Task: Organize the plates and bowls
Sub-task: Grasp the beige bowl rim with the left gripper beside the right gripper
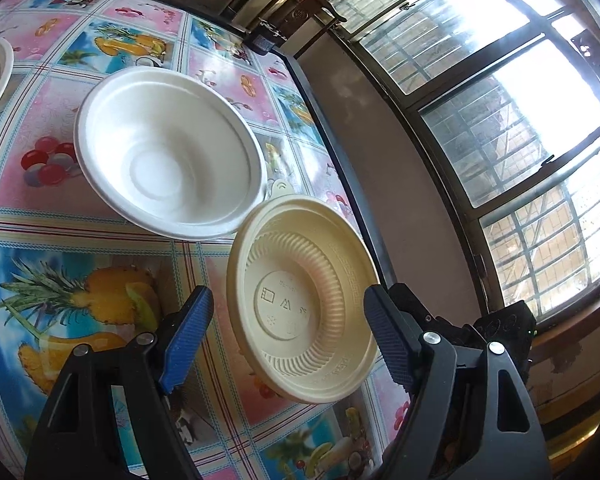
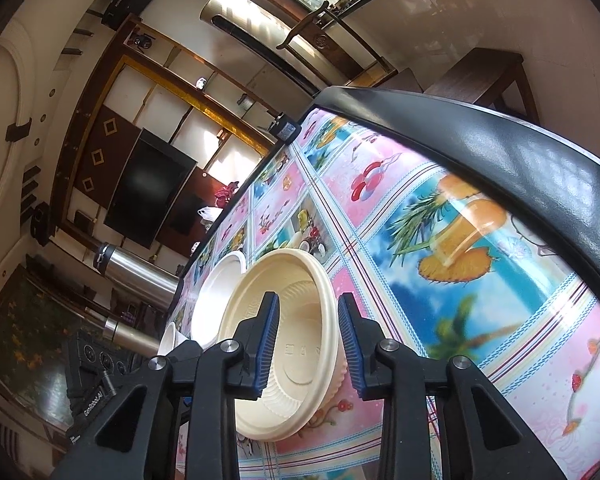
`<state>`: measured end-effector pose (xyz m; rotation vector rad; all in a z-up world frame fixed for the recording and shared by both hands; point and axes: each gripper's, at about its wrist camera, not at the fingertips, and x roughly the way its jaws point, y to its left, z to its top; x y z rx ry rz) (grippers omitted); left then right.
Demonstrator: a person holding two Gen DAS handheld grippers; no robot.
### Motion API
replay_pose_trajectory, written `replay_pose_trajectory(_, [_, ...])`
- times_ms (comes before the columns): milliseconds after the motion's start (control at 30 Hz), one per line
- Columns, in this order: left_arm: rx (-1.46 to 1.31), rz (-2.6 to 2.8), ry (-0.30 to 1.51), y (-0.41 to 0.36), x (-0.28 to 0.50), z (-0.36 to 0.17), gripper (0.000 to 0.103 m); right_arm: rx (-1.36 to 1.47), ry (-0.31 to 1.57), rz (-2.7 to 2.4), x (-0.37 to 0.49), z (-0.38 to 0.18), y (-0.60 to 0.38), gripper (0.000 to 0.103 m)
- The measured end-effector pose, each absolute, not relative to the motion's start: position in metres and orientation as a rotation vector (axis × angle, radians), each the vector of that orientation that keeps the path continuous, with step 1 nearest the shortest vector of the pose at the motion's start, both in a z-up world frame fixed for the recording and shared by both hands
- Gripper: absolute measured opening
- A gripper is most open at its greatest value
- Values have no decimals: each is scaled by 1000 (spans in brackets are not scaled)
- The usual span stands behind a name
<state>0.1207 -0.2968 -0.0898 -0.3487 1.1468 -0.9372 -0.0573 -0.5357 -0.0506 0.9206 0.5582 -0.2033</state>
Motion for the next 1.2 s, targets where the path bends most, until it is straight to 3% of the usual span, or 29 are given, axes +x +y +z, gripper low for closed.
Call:
replay_pose_trajectory(367, [-255, -816, 1221, -294, 122, -109, 17, 875, 600, -223, -51, -53, -530, 13])
replay_pose_trajectory(667, [-195, -745, 1192, -287, 117, -102, 17, 829, 628, -217, -46, -53, -523, 10])
replay_pose_trajectory(733, [-170, -748, 1177, -290, 115, -99, 11, 838, 632, -207, -45, -54, -523, 10])
replay_pose_trajectory(900, [-142, -752, 1178, -291, 113, -98, 11, 862, 664, -187, -42, -59, -523, 15])
replay_pose_trajectory(967, [-138, -752, 1183, -290, 112, -98, 11, 848, 653, -191, -43, -57, -521, 10])
replay_pose_trajectory(1200, [-89, -721, 1150, -291, 109, -95, 11, 794, 663, -195, -39, -53, -513, 10])
